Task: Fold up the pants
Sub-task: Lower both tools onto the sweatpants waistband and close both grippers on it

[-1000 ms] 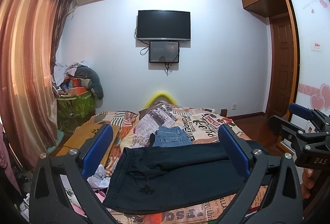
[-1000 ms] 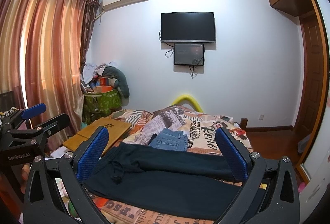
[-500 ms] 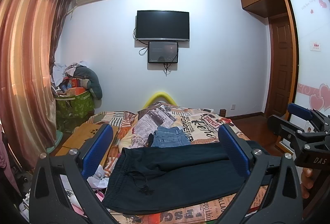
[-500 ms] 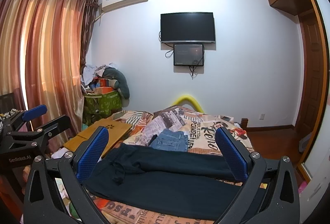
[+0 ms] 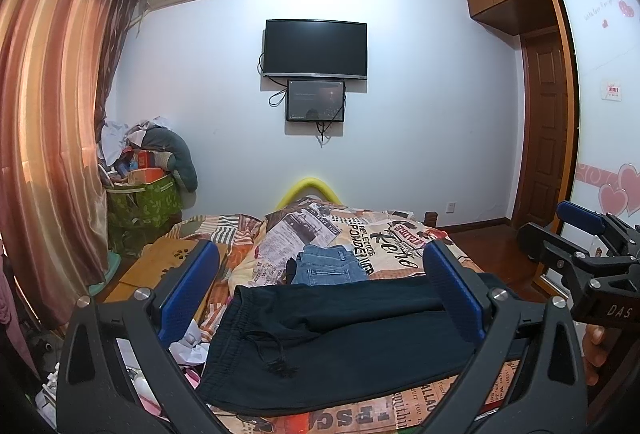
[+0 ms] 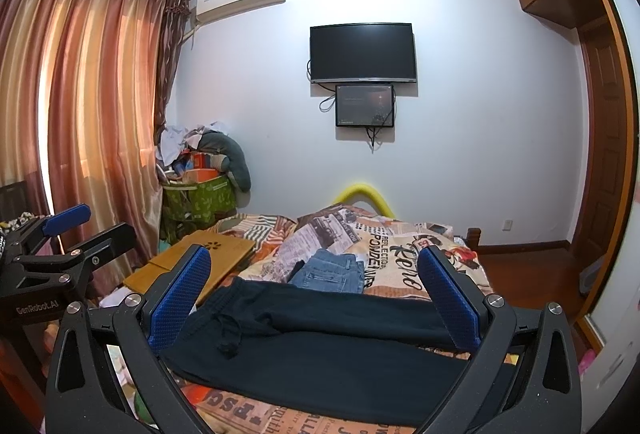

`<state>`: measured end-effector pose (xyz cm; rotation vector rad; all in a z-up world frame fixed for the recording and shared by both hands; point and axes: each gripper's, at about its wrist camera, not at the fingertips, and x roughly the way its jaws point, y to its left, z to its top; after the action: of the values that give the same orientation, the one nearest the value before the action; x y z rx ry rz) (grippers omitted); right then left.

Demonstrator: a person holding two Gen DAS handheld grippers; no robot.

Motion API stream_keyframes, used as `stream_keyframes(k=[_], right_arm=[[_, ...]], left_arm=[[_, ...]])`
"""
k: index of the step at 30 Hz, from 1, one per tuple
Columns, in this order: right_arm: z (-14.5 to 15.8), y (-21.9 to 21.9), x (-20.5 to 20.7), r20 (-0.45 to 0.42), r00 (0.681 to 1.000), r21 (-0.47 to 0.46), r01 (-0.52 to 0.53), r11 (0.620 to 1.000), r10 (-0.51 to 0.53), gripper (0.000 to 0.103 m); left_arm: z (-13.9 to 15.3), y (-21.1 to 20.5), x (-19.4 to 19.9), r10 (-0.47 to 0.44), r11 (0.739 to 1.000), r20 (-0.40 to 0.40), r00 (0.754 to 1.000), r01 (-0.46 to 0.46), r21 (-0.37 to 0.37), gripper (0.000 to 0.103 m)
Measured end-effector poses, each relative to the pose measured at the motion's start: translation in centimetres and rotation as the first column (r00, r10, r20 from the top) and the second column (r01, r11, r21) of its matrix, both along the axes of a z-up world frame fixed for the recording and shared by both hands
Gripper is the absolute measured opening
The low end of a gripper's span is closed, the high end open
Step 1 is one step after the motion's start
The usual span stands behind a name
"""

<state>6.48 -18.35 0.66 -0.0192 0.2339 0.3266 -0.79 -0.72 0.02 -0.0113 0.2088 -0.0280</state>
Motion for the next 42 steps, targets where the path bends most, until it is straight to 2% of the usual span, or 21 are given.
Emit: stream_keyframes(k=[15,23,29,32,35,38,42], right_arm=[[-0.6,0.0,0.6,-0.018,1.000,0.001,0.012,1.000,-0.012,0.103],[-1.9,-0.6,2.6,-0.061,0.997,-0.015,0.052,0.999,-0.053,0.103],[-3.5,-2.1,6.4,-0.132,0.988,-0.040,0.077,0.996,-0.082,0.103],[-4.5,-3.0,8.4,-0.174,0.980,-0.052,0.086,0.995,-0.094,0.103],[-5.4,-4.0,10.9,-0.209,0.969,-0.078,0.117,0.990,-0.131,0.103],[-6.8,-5.4,13.9,-0.253,0.955,-0.096,0.136,0.986,-0.156,0.103],[-8.2,-6.8,17.2,-0.318,0.932,-0.109,0.143,0.984,-0.171,0.103]], left_arm=[[-0.2,0.1,0.9,-0.014,1.000,-0.017,1.000,0.014,0.000,0.103],[-1.2,0.6,3.9,-0.029,0.999,-0.059,0.998,0.030,0.011,0.103],[-2.6,1.5,8.1,-0.003,1.000,-0.095,0.996,0.004,0.011,0.103],[-3.5,2.5,11.3,-0.011,1.000,-0.136,0.991,0.011,-0.001,0.103],[-4.6,3.4,14.8,0.014,1.000,-0.168,0.986,-0.011,0.019,0.103],[-6.0,4.5,18.7,0.030,0.999,-0.219,0.975,-0.023,0.033,0.103],[-8.1,6.6,24.2,0.018,1.000,-0.316,0.949,-0.016,0.010,0.103]])
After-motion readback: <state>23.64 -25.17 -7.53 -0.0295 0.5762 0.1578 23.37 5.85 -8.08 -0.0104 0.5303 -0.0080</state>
